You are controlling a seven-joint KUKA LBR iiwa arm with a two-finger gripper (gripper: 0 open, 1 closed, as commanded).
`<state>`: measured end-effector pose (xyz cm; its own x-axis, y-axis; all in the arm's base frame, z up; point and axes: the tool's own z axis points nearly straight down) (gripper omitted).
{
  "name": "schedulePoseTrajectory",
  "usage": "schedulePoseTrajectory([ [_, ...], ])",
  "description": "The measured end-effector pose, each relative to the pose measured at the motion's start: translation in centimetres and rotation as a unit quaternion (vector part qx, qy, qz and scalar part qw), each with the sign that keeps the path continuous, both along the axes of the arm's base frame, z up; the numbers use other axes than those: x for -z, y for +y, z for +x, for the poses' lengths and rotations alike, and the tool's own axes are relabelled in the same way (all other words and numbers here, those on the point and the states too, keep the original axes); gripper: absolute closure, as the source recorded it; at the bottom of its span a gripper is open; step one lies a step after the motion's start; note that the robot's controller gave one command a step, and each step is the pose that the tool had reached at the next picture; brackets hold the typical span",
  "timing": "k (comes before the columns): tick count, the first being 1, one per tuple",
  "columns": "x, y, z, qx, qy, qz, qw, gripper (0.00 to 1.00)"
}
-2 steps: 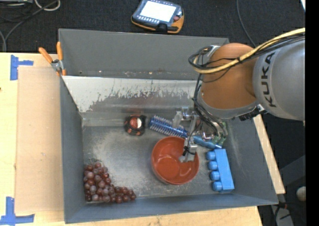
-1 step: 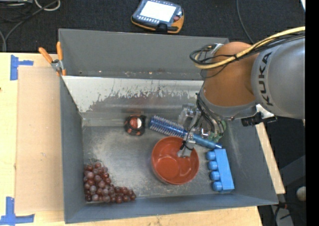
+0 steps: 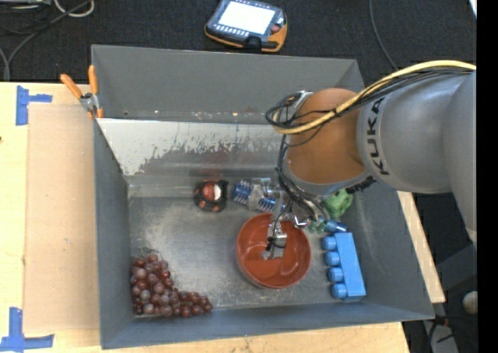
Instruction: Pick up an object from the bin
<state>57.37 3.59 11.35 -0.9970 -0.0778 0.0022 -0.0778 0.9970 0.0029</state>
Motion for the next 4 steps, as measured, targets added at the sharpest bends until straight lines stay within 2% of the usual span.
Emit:
schedulePoseTrajectory([
  [1,0.7,0.0,0.1,0.033,0.0013,0.001,0.9995,0.0],
  [2,3.9,1.9,5.0,-0.084,0.0026,0.002,0.9965,1.0],
  [3,4.3,1.8,4.6,-0.083,0.0095,0.002,0.9965,0.0],
  [4,3.9,1.9,5.0,-0.082,0.0011,0.003,0.9966,1.0],
])
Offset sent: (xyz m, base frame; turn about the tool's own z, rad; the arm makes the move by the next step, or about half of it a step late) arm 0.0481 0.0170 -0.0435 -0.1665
